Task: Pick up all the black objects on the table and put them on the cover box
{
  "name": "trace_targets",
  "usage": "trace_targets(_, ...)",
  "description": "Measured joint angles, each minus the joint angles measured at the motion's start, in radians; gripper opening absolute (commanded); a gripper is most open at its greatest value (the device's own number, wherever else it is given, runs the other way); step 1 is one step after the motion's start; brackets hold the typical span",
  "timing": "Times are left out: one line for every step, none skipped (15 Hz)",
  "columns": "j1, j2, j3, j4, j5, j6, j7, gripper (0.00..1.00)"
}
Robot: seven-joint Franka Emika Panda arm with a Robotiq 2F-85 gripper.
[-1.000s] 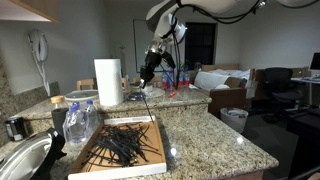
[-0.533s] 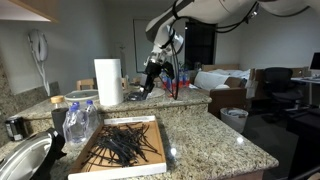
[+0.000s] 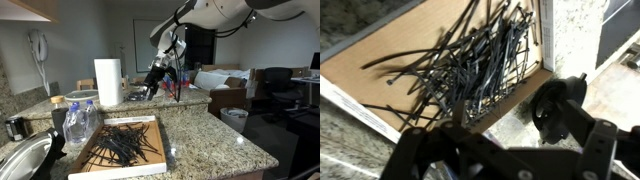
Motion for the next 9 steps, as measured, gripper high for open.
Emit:
trace_targets(0.001,0.002,-0.015,0.000,-0.034,0.020,0.003,1.00)
trace_targets(0.001,0.005,-0.034,-0.001,-0.079,0.039,0.014,1.00)
trace_targets(-0.001,0.009,-0.056,-0.005,-0.124,0.058,0.028,1.00)
trace_targets(-0.003,0.013,-0.080,-0.010,-0.169,0.076,0.038,1.00)
trace_targets(-0.006,0.014,-0.105,-0.019,-0.212,0.091,0.049,1.00)
trace_targets(-0.013,0.014,-0.129,-0.032,-0.251,0.107,0.062,1.00)
trace_targets(-0.023,0.011,-0.152,-0.049,-0.285,0.125,0.076,1.00)
trace_targets(-0.035,0.005,-0.174,-0.068,-0.315,0.143,0.091,1.00)
trace_targets(-0.049,-0.007,-0.195,-0.089,-0.343,0.155,0.110,1.00)
